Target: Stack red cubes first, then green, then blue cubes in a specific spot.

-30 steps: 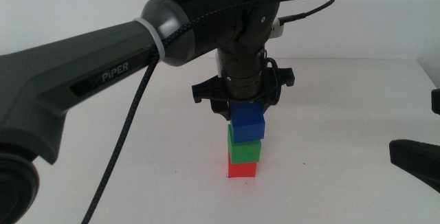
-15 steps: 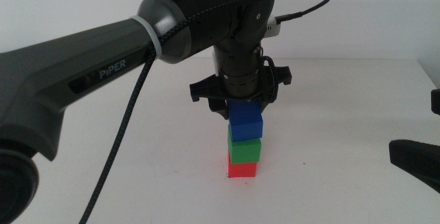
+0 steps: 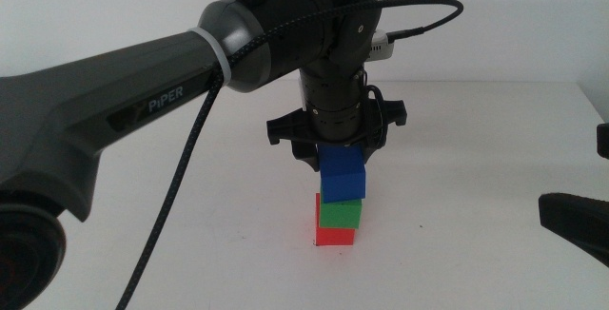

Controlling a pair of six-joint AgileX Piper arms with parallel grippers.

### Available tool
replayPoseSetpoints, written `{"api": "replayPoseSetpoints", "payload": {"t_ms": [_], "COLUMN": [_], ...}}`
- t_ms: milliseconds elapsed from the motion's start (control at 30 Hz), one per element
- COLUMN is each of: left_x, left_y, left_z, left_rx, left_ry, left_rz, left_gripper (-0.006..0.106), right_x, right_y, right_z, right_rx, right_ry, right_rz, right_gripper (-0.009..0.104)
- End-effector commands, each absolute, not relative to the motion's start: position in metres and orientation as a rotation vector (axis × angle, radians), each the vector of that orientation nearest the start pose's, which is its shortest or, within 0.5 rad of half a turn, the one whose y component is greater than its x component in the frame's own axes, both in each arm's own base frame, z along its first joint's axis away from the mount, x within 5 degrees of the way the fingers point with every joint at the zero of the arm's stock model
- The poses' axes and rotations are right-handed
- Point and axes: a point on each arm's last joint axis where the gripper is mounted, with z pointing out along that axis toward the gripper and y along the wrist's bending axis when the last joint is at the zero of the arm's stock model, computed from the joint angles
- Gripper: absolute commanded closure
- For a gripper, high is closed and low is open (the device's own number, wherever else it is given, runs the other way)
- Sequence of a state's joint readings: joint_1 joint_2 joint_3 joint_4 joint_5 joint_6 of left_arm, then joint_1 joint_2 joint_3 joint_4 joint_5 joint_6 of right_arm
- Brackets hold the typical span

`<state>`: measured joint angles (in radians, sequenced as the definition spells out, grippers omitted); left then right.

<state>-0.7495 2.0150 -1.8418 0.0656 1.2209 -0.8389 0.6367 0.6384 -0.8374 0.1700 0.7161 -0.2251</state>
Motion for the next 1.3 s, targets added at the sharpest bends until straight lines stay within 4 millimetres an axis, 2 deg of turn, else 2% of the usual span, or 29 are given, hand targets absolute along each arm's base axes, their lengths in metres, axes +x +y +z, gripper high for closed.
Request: {"api": "replayPoseSetpoints", "payload": {"t_ms": [0, 100, 133, 567, 733, 800, 900, 1000, 1100, 1167, 1267], "left_x": [0.321, 0.322, 0.322, 0.323, 0.320, 0.316, 0.305, 0.288, 0.270, 0.260, 0.245], "left_y": [-0.289, -0.289, -0.289, -0.288, -0.287, -0.284, -0.275, -0.259, -0.238, -0.222, -0.200], "left_z": [0.275, 0.275, 0.275, 0.275, 0.282, 0.295, 0.325, 0.367, 0.407, 0.429, 0.456], "left_rx": [-0.101, -0.099, -0.074, 0.030, 0.136, 0.187, 0.308, 0.413, 0.397, 0.417, 0.556], "left_ry": [2.893, 2.890, 2.890, 2.880, 2.868, 2.842, 2.768, 2.651, 2.542, 2.455, 2.317], "left_rz": [-0.199, -0.194, -0.191, -0.170, -0.182, -0.209, -0.262, -0.308, -0.339, -0.299, -0.202], "left_gripper": [0.082, 0.072, 0.059, 0.020, 0.010, 0.009, 0.009, 0.009, 0.009, 0.009, 0.009], "right_x": [0.085, 0.085, 0.085, 0.085, 0.085, 0.085, 0.085, 0.085, 0.085, 0.085, 0.085], "right_y": [0.074, 0.074, 0.074, 0.074, 0.074, 0.074, 0.074, 0.074, 0.074, 0.074, 0.074], "right_z": [0.377, 0.377, 0.377, 0.377, 0.377, 0.377, 0.377, 0.377, 0.377, 0.377, 0.377], "right_rx": [-0.779, -0.779, -0.779, -0.779, -0.779, -0.779, -0.779, -0.779, -0.779, -0.779, -0.779], "right_ry": [1.851, 1.851, 1.851, 1.851, 1.851, 1.851, 1.851, 1.851, 1.851, 1.851, 1.851], "right_rz": [0.448, 0.448, 0.448, 0.448, 0.448, 0.448, 0.448, 0.448, 0.448, 0.448, 0.448], "right_gripper": [0.007, 0.007, 0.007, 0.007, 0.007, 0.007, 0.007, 0.007, 0.007, 0.007, 0.007]}}
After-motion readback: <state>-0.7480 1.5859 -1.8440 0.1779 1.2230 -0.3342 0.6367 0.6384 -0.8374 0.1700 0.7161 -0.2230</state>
